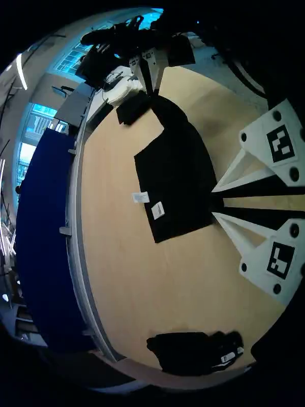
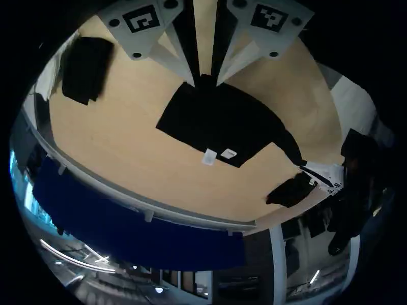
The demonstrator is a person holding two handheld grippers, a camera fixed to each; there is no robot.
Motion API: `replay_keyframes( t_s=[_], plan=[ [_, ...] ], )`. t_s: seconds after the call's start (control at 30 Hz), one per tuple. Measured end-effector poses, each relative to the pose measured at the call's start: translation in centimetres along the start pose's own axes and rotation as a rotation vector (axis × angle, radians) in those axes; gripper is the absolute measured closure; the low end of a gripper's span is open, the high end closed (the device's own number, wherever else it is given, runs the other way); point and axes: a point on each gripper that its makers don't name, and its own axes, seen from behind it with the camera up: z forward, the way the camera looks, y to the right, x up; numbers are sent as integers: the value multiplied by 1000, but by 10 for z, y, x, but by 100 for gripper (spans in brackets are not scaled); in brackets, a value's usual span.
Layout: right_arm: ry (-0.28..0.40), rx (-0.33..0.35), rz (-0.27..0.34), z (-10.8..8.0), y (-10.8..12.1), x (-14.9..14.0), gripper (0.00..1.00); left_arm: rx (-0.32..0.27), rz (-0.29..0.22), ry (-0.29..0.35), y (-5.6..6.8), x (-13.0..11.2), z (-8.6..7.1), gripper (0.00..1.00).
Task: Fold towel
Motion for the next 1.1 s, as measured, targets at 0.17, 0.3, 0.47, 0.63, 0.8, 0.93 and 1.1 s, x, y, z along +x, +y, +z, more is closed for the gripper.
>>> replay_keyframes(
  t_s=[0.17,0.3,0.47,0.63,0.8,0.93,1.1],
  plan=[
    [-7,-19,-11,16,15,7,85,6,-5,13,-9,16,16,88],
    [-13,-25,-5,32,28,12,85,13,-7,15,-18,25,31,88],
    [-27,-27,27,56,41,13,85,20,-4,6,-29,31,53,88],
    [-39,-32,61,72,51,11,85,23,-3,0,-36,35,70,88],
    [-47,-36,85,84,59,9,85,21,-3,-2,-40,37,81,88],
    [-55,-40,92,89,62,7,85,19,-5,-9,-43,37,89,88],
    [-68,-42,96,96,65,2,85,19,-3,-18,-45,35,99,88]
  ],
)
